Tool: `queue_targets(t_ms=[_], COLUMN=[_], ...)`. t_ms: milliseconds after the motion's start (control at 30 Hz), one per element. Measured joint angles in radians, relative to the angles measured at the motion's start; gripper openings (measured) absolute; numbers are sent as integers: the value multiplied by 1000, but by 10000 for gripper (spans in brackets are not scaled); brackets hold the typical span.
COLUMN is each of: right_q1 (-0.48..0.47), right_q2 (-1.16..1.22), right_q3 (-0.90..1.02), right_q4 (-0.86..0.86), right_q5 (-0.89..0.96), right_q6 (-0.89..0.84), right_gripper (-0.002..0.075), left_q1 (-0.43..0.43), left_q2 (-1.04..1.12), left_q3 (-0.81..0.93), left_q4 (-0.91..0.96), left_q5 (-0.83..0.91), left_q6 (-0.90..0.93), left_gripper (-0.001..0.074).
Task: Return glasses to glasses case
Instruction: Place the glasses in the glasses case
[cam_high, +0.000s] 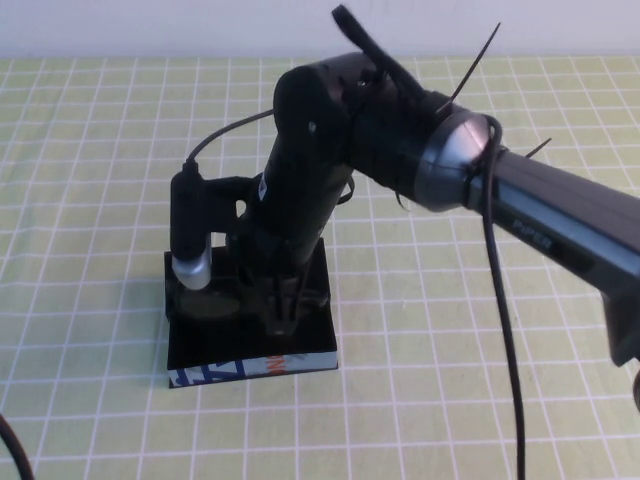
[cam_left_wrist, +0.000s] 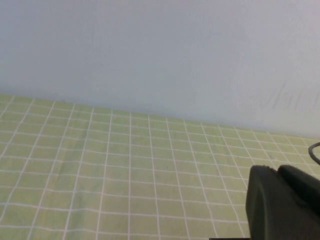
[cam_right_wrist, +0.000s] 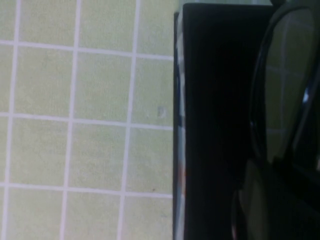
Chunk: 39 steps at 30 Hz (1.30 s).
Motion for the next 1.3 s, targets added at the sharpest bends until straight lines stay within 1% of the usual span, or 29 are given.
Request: queue_targets(t_ms=[167, 367, 1000, 1100, 1300], right_q1=[2, 2, 2, 2, 2], right_q2=[34, 50, 87, 87, 87], right_q3=[-9, -11, -15, -15, -15], right_q4=[0, 0, 4, 4, 22], right_q5=[0, 0, 0, 0, 0], right_q6=[0, -7, -47, -47, -47], right_gripper=[1, 1, 4, 31, 162], left_q1=[-4, -34, -34, -34, -34], left_q2=[0, 0, 0, 0, 0], left_q3=[0, 0, 0, 0, 0], left_q4=[0, 4, 11, 11, 11], left_q5=[4, 4, 6, 6, 6], left_q6=[0, 0, 0, 0, 0], left_gripper=[-1, -1, -1, -1, -1])
